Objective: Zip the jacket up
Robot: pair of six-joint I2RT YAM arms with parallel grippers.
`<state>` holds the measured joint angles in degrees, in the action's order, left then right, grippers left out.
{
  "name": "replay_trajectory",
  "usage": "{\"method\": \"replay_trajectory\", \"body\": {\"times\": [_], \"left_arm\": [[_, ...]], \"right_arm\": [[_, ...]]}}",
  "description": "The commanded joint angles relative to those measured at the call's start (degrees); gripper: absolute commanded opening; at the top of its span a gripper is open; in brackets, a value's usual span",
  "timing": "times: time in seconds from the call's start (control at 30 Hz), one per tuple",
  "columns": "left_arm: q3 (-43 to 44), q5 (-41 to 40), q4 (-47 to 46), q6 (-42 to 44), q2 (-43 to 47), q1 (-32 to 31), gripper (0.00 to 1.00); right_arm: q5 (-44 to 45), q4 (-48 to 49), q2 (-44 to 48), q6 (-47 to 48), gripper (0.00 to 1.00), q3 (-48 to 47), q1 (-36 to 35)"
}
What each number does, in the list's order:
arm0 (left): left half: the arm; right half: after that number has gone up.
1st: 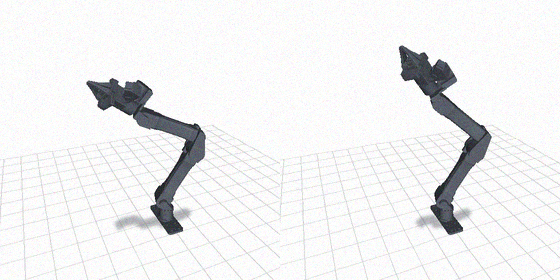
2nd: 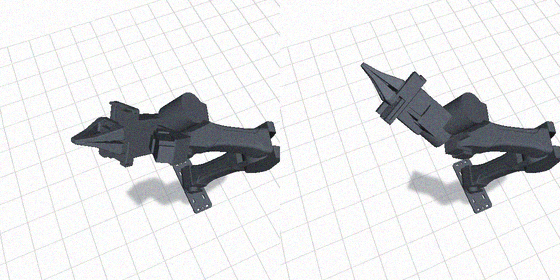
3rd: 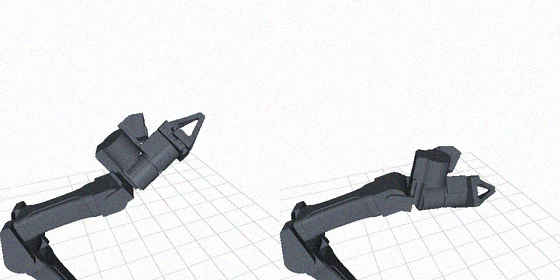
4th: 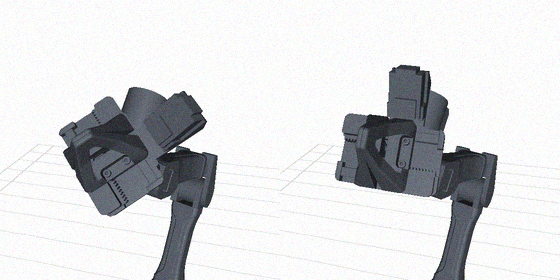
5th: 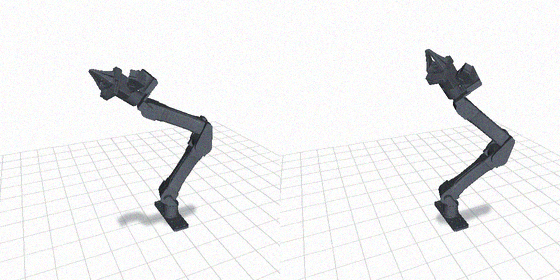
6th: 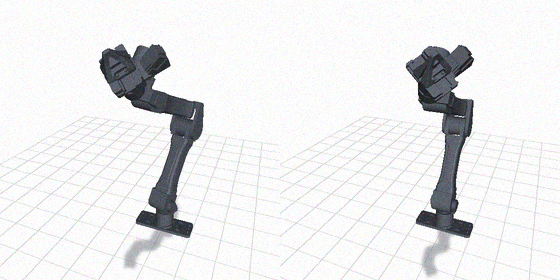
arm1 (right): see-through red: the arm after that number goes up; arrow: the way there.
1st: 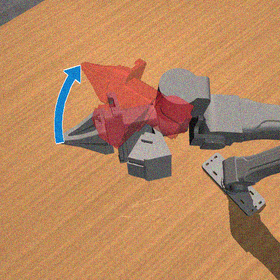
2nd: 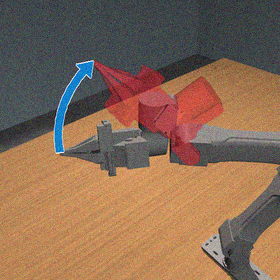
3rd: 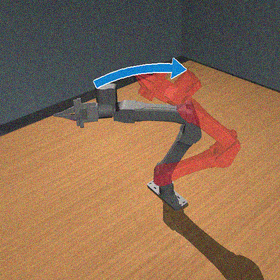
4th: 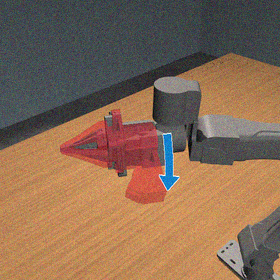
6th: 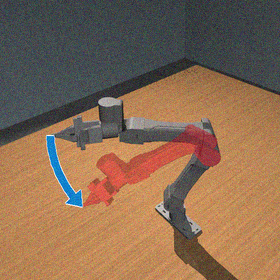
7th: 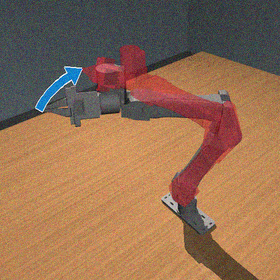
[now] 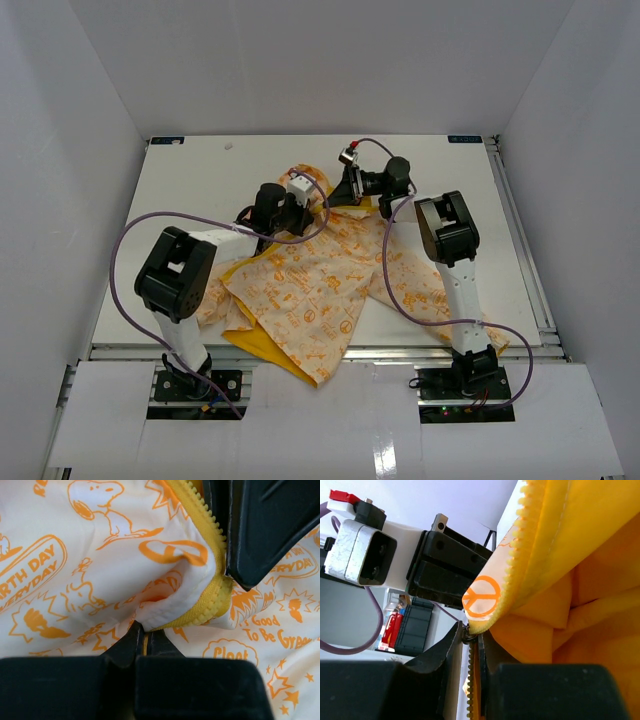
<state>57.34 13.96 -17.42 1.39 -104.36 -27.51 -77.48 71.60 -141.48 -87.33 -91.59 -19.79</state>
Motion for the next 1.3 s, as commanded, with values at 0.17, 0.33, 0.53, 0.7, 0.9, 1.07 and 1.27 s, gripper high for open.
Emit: {"method": "replay_trajectory", "body": {"times": [0.17, 0.33, 0.53, 0.7, 0.9, 1.07, 1.27], "left_arm": [[-5.7, -6.4, 3.7, -6.8, 6.5, 0.2, 0.00], [-7.3, -5.6, 4.9, -7.8, 8.5, 0.2, 0.00], [-6.2, -7.1, 10.9, -9.7, 9.1, 0.2, 0.00], [-7.8, -11.4, 13.5, -11.7, 12.2, 0.2, 0.00], [-8.7, -16.3, 16.9, -12.7, 14.6, 0.3, 0.00], [-8.1, -17.7, 19.3, -13.3, 15.5, 0.5, 0.00], [-8.0, -20.0, 19.5, -14.0, 17.3, 1.4, 0.00]], "right_arm": [[2.3, 8.1, 2.4, 11.0, 0.08, -2.2, 4.7], [5.7, -12.9, 4.7, 30.3, 0.08, -1.6, 5.5], [18.7, -53.3, 10.3, 61.8, 0.08, -4.2, 5.4], [19.4, -55.1, 9.2, 62.3, 0.08, -6.9, 7.4], [18.0, -56.4, 6.1, 60.6, 0.08, -12.7, 10.1], [17.3, -56.4, 6.0, 59.9, 0.08, -14.1, 12.3], [16.9, -56.4, 4.8, 57.9, 0.08, -17.4, 16.0]]}}
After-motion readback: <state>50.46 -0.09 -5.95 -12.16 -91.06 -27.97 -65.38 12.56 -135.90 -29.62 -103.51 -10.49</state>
